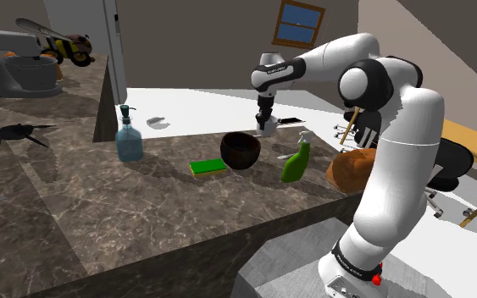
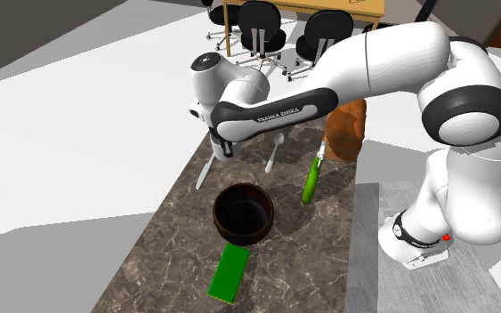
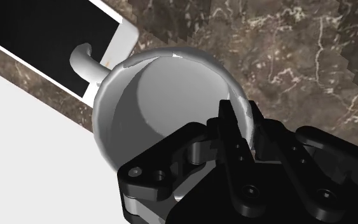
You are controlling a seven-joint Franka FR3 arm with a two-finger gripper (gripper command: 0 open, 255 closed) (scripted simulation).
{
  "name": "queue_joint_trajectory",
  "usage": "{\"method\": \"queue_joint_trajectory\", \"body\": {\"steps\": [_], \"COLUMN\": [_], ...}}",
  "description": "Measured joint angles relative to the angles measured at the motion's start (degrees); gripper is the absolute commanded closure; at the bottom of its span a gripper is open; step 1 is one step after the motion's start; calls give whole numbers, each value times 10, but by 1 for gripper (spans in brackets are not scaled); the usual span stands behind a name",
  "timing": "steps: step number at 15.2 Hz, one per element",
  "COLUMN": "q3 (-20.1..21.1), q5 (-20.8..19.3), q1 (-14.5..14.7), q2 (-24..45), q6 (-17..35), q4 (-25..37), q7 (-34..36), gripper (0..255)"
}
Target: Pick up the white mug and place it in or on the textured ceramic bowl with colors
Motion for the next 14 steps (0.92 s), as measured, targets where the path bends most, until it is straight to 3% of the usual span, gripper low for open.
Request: {"method": "queue_joint_trajectory", "body": {"steps": [14], "q3": [-1], "q5": [-2], "q1": [1], "q2": [-21], "q6": [-101], "q4": [80], "q7": [-7], "gripper": [255]}}
